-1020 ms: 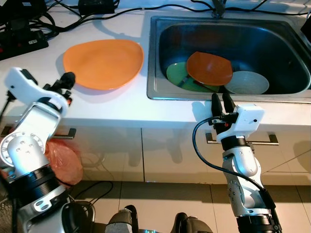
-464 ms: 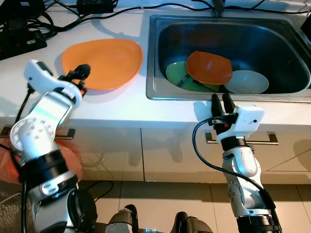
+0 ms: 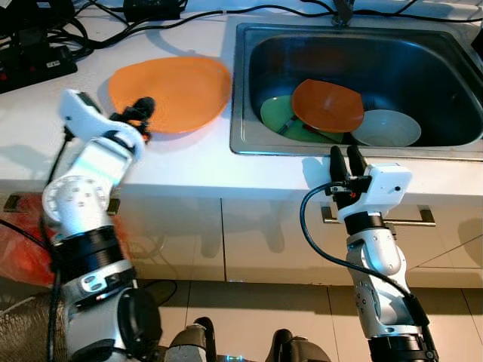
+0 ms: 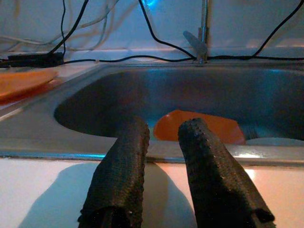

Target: Kitchen organization

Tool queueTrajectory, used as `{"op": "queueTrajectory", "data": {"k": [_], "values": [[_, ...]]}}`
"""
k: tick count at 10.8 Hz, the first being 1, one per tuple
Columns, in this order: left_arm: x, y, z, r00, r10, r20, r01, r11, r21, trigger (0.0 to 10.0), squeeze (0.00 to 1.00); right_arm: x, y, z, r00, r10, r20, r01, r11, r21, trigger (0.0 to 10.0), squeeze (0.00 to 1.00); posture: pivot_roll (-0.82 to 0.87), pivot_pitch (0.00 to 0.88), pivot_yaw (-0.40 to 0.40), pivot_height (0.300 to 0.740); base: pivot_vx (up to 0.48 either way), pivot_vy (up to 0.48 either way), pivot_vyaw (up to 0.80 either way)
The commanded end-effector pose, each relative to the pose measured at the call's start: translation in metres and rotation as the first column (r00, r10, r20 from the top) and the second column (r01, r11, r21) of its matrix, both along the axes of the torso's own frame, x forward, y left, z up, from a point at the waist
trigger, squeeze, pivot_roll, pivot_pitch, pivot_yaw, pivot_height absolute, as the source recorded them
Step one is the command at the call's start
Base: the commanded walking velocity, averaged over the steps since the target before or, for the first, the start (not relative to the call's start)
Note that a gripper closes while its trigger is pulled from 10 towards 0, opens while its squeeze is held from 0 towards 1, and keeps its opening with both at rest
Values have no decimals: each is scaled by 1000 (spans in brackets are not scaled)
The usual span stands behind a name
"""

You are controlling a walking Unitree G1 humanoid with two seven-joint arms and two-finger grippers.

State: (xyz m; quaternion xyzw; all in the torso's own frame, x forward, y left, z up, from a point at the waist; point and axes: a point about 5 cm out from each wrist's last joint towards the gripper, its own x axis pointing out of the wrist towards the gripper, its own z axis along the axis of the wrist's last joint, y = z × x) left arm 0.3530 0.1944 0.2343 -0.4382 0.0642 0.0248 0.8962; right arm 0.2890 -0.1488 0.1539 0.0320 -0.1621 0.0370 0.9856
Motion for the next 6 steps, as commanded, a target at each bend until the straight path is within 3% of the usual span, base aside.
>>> {"op": "queueTrajectory", "data": {"k": [1,6], "values": [[2,-11,-18,996,-37,-84,39,999,13,0,0,-1,-2,3,1000,-6,8,6,1000,-14,10000,0,65,209,17,740,0,0,0],[2,-15,-21,996,-31,-79,32,999,16,0,0,-1,0,2,1000,6,3,-6,1000,-18,10000,0,65,201,13,740,0,0,0]]}}
